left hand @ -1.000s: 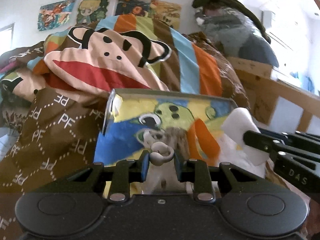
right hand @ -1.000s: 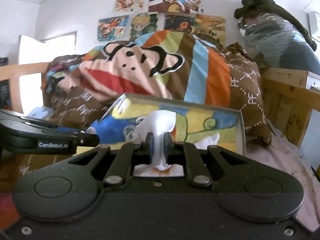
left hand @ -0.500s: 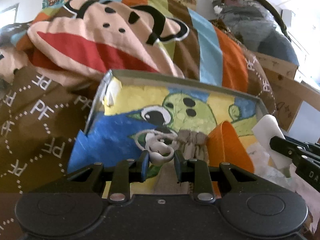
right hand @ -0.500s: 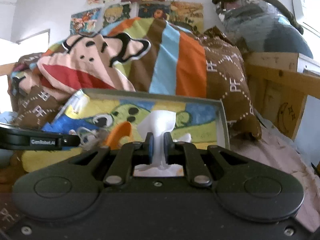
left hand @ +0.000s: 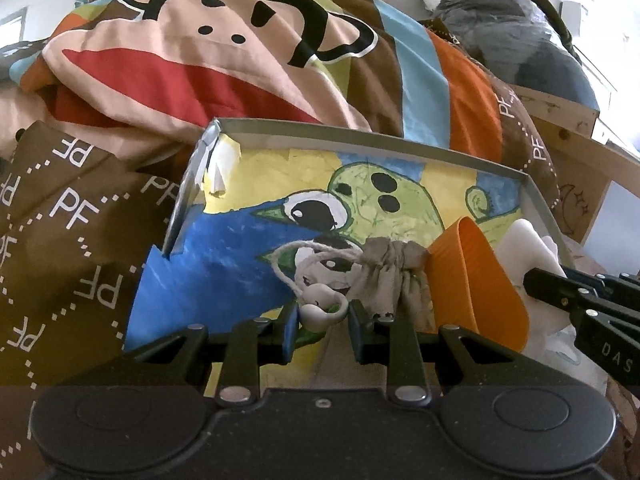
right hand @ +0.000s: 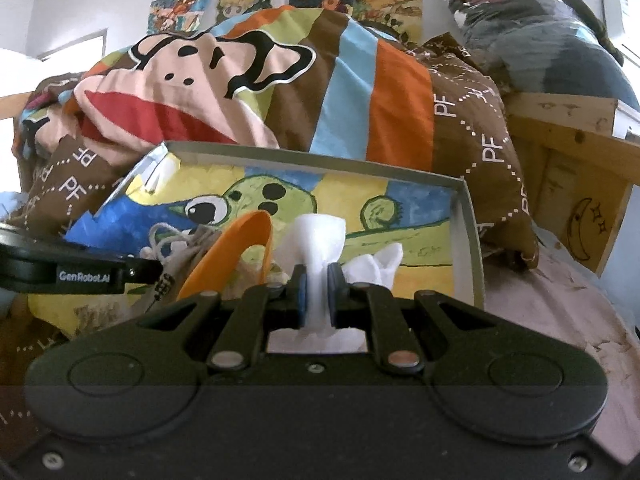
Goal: Organize soft objects
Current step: 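Carry the tissue and clip over the tray and lower them with both grippers, then open both grippers to drop the tissue and clip, then lift away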
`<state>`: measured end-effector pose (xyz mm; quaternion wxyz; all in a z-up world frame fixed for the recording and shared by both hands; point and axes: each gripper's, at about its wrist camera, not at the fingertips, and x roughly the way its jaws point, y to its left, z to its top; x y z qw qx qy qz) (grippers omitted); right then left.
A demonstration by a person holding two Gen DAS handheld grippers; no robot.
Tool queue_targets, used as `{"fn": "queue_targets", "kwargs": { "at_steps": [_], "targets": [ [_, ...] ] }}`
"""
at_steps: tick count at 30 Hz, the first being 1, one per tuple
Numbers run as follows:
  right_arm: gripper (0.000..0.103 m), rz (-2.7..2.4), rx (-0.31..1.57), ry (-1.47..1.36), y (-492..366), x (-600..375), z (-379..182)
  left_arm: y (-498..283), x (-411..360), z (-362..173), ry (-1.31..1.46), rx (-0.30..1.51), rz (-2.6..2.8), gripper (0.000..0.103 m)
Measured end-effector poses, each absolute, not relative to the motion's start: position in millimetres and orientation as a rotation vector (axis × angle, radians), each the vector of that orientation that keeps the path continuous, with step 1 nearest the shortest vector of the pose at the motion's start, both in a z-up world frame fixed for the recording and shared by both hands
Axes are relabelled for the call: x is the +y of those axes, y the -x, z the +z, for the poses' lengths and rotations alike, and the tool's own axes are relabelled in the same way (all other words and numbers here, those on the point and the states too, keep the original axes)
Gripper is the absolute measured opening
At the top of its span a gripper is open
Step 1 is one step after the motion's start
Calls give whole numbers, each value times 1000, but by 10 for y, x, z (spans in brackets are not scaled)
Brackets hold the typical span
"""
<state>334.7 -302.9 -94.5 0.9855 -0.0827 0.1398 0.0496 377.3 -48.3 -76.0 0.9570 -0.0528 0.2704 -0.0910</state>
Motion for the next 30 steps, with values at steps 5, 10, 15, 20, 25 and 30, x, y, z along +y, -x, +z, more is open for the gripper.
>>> {"fn": "queue_targets", "kwargs": {
  "at_steps": [5, 10, 15, 20, 25, 30],
  "targets": [
    [6, 98, 289, 169, -3349, -3015, -948, -3790, -484, -761, 112, 561, -179, 29],
    [7, 97, 295, 172, -3360, -3028, -942, -3818, -487, -744, 111, 583, -172, 30],
    [14, 99, 299, 175, -3354, -3051, -921, -3811, -465, -698, 121, 595, -158, 41],
    [36, 110, 298, 178, -3314, -3034, -898, -3743, -407, -599, 133, 586, -147, 49],
    [47, 100, 272, 182, -3235, -3046, -810, -3639, -352, -456, 130, 567, -134, 57],
    [67, 84, 226, 157, -3101, -3099, -639, -3481, -302, -266, 116, 532, -108, 70]
  ]
}}
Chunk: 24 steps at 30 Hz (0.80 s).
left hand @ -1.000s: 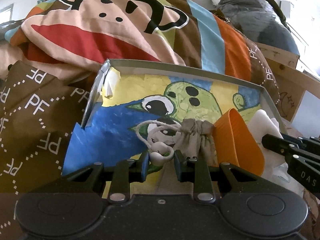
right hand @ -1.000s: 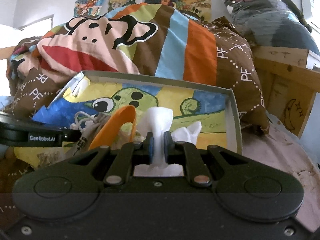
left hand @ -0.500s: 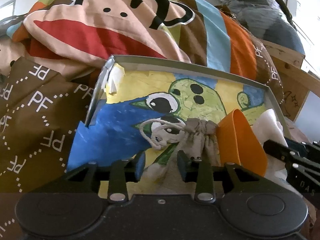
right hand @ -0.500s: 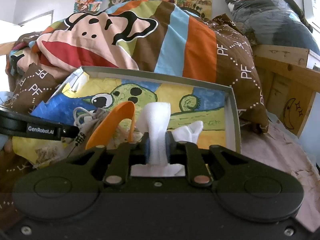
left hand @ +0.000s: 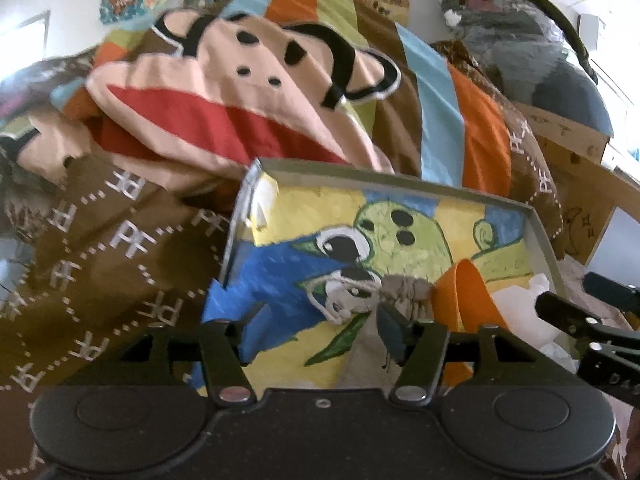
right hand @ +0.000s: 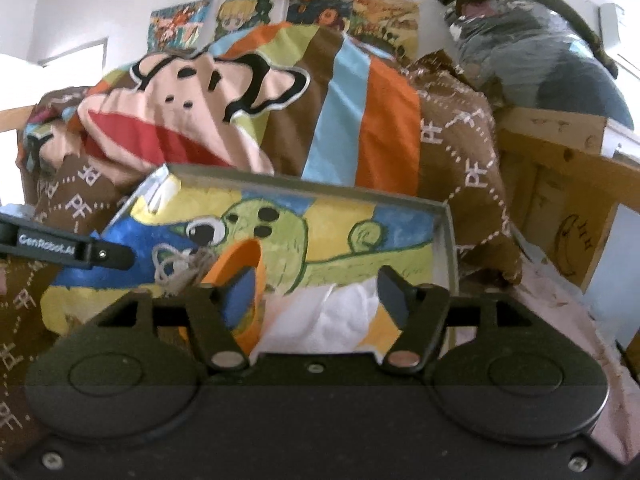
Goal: Organize soft objects
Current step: 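Open both grippers to drop the tissue and clip, then lift away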
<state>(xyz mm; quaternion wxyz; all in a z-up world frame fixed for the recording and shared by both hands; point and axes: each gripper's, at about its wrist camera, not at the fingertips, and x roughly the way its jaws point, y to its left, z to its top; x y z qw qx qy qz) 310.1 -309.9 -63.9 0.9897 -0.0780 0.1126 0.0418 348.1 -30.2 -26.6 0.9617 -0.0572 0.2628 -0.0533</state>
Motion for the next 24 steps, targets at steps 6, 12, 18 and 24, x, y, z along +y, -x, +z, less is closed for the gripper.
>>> {"fn": "queue_targets", "kwargs": {
  "at_steps": [6, 12, 18, 24],
  "targets": [
    [93, 79, 191, 146, -2831, -3130, -472, -3214, -211, -21, 130, 461, -63, 86],
    [102, 96, 142, 154, -2448, -3107, -289, -2831, -199, 208, 123, 401, -61, 98],
    [102, 106, 104, 125, -2042, -3073, -97, -2356, -239, 351, 114, 349, -60, 102],
    [103, 63, 86, 90, -1408, -3109, -77, -1838, -215, 380, 113, 334, -71, 102]
  ]
}}
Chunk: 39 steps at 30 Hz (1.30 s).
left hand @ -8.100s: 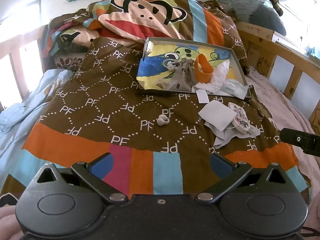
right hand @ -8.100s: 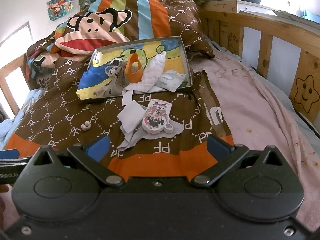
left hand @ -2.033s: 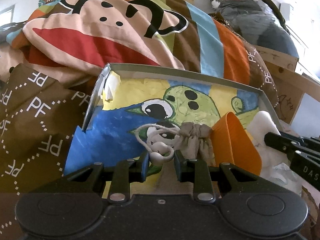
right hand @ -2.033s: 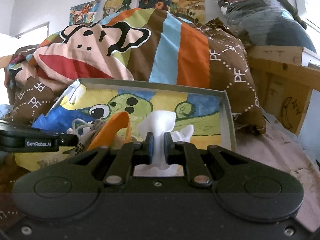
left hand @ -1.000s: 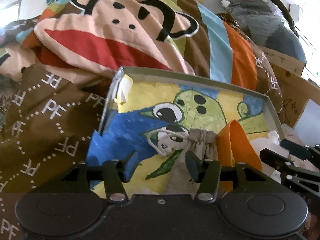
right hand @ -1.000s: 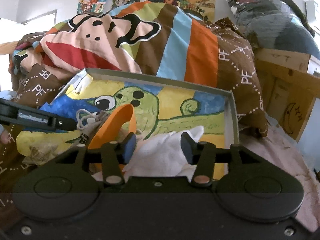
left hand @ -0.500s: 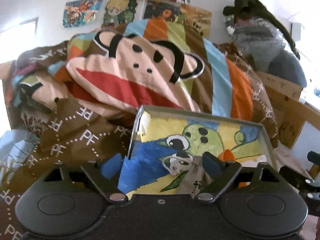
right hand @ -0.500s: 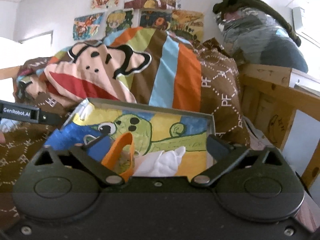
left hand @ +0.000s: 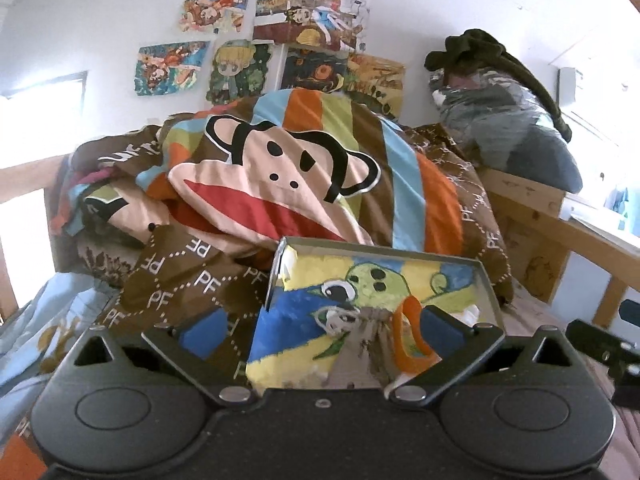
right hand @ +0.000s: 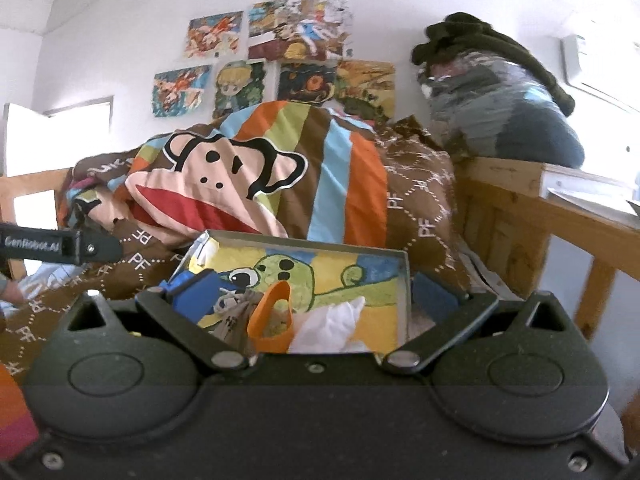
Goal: Organize soft objects
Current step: 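Open both grippers to drop the tissue and clip, then lift away, then move both grippers back over the anime sticker card on the grey cloth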
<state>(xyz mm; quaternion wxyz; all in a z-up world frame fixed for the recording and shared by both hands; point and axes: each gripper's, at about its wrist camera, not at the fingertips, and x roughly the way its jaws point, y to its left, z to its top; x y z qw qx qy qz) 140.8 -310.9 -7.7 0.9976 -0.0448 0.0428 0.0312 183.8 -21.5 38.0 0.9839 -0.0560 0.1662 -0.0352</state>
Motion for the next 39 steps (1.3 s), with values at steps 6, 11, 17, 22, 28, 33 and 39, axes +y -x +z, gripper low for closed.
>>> {"fn": "queue_targets", "kwargs": {
  "at_steps": [6, 11, 17, 22, 28, 33, 39],
  "targets": [
    [103, 56, 162, 34, -952, -3143, -119, -1371, -158, 291, 103, 373, -80, 102],
    [103, 38, 200, 29, -560, -3098, -194, -1029, -99, 210, 131, 400, -84, 102],
    [103, 39, 228, 0, -176, -3064, -274, -728, -95, 126, 109, 474, -97, 102],
    [103, 33, 275, -12, 60, -3026, -373, -514, -58, 66, 106, 532, -116, 102],
    [103, -21, 379, 18, 91, -2910, -479, -445, -83, -133, 71, 670, -139, 102],
    [103, -47, 440, 14, 131, -2867, -579, -447, -108, -177, 46, 691, -145, 102],
    [103, -55, 494, 13, 97, -2863, -682, -483, -129, -224, 36, 721, -145, 102]
  ]
}}
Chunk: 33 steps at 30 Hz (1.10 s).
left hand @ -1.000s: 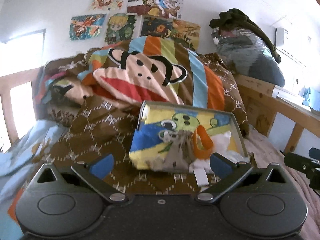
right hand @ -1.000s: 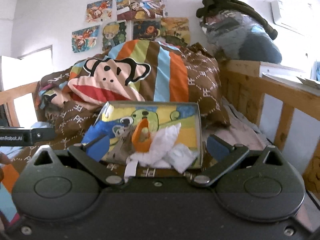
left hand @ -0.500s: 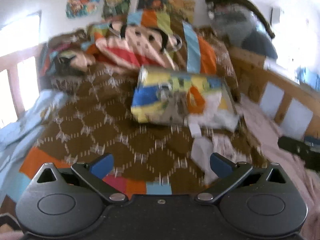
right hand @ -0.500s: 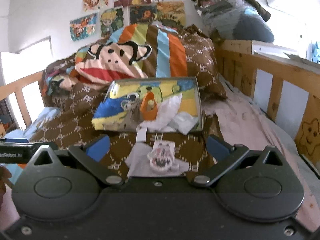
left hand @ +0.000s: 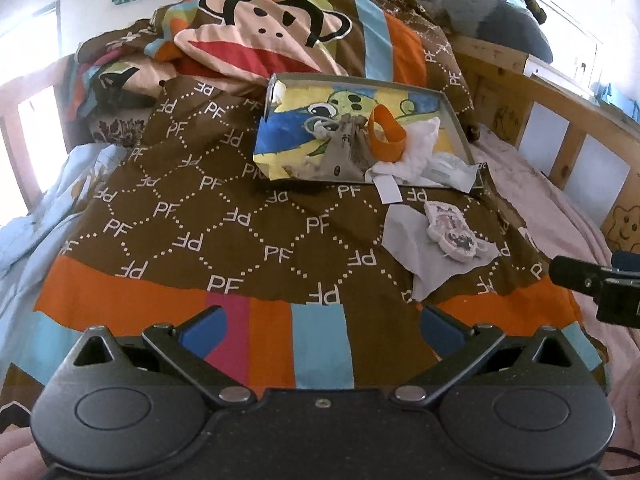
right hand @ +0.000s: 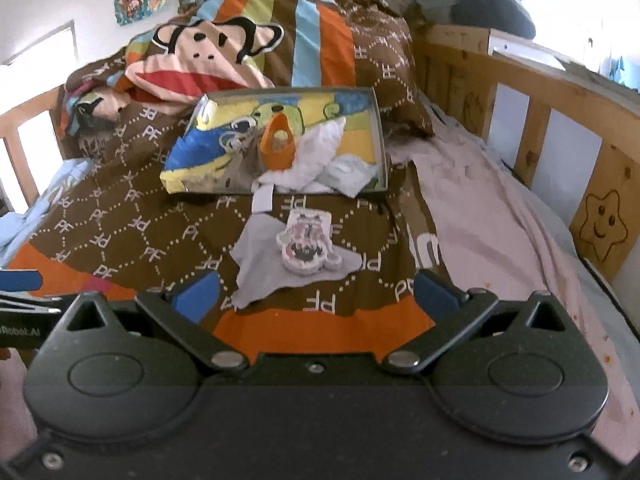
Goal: Organize soft objects
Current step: 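Move both grippers back over the anime sticker card on the grey cloth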
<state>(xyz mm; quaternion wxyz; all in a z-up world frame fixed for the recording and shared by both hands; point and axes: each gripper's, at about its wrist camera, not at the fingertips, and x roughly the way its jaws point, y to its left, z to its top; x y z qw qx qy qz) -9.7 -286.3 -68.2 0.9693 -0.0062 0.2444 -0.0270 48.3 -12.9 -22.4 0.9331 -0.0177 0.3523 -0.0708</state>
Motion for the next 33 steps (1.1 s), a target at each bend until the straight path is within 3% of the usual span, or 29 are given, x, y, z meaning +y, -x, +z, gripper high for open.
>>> {"fn": "queue_targets", "kwargs": {
  "at_steps": [33],
  "targets": [
    [103, -75, 571, 7, -201, -2834, -892, -593, -123, -350, 47, 793, -120, 102]
  ]
}}
